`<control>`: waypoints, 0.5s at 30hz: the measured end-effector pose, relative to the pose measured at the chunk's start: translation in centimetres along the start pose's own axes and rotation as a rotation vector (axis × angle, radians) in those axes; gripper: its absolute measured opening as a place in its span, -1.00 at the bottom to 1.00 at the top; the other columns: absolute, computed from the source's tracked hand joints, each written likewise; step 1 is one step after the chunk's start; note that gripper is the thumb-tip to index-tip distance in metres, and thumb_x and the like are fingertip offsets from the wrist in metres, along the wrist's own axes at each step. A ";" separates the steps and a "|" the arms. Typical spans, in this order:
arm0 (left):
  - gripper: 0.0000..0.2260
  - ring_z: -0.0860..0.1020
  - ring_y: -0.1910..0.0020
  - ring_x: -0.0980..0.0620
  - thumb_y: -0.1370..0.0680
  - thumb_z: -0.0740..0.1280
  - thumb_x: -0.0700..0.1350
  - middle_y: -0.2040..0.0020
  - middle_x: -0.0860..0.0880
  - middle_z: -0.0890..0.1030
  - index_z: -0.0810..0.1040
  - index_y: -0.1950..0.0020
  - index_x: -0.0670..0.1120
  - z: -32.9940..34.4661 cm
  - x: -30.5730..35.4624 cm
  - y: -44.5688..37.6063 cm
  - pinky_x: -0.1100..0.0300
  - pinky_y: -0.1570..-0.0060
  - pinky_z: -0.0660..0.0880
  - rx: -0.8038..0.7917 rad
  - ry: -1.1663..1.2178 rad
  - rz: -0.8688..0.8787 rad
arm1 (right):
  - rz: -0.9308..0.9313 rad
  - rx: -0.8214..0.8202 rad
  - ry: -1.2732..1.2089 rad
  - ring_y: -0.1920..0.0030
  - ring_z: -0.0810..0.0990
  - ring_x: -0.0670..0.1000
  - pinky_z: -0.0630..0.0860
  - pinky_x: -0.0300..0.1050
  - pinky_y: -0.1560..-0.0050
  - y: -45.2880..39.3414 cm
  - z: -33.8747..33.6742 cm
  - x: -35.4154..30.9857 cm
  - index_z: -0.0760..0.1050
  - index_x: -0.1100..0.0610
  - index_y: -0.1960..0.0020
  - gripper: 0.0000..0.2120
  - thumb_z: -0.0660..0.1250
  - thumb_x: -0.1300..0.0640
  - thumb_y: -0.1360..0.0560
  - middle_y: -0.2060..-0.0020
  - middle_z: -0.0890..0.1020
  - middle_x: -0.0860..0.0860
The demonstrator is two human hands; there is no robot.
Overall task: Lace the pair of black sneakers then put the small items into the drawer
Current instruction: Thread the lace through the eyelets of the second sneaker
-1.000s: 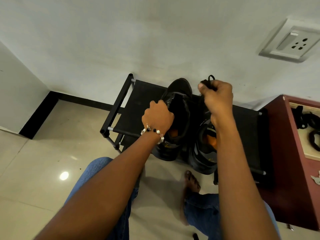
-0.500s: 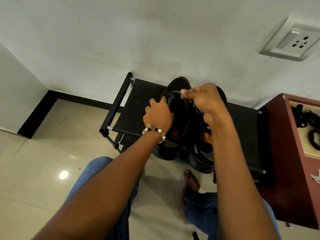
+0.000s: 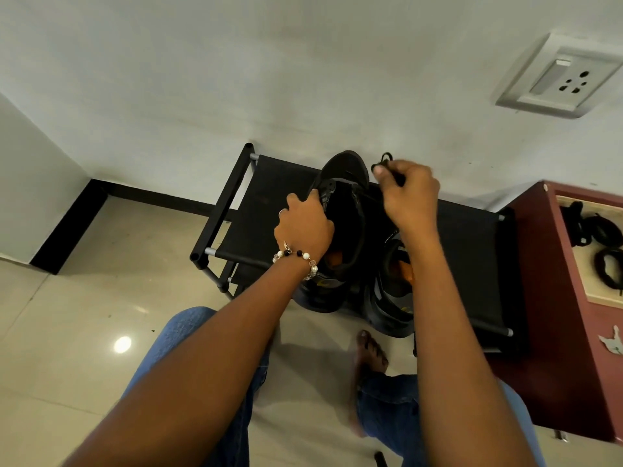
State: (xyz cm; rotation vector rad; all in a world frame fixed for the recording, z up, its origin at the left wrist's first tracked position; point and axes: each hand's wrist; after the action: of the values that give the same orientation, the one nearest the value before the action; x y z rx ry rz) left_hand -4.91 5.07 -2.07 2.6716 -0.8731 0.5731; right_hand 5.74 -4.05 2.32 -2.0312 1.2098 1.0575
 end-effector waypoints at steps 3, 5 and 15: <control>-0.54 0.48 -0.17 -0.24 -0.59 0.23 -0.07 -0.30 -0.17 0.38 0.30 -0.49 0.05 -0.1 0.0 0.0 0.03 0.08 0.44 0.001 -0.002 -0.001 | 0.037 -0.207 0.535 0.20 0.54 0.16 0.54 -0.02 -0.02 -0.3 1.8 0.9 0.58 0.35 0.00 -0.69 0.31 0.07 -0.59 0.18 0.60 0.21; -0.54 0.48 -0.17 -0.23 -0.59 0.23 -0.06 -0.31 -0.17 0.38 0.30 -0.49 0.05 0.0 -0.1 -0.1 0.02 0.05 0.47 -0.003 -0.002 0.000 | 0.082 -0.236 0.551 0.27 0.50 0.12 0.53 -0.06 0.08 -0.5 2.0 0.8 0.57 0.35 0.02 -0.71 0.33 0.08 -0.58 0.19 0.60 0.21; -0.52 0.49 -0.16 -0.23 -0.57 0.25 -0.07 -0.30 -0.17 0.38 0.29 -0.50 0.04 -0.1 -0.1 0.0 0.00 0.05 0.48 0.000 -0.013 0.015 | 0.030 -0.189 -0.859 0.12 0.57 -0.04 0.42 -0.21 0.19 0.0 -3.1 -2.2 0.51 0.12 0.15 -0.80 0.20 0.21 -0.63 0.18 0.65 -0.02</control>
State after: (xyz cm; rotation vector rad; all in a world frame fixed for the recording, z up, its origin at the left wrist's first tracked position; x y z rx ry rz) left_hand -5.01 5.13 -2.05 2.6736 -0.8977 0.5600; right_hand 6.19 -5.39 5.81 -1.3867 0.6923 1.8429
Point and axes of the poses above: each hand's wrist, its own y-axis away from the middle knuckle, its own z-axis out of the palm, x = y × z
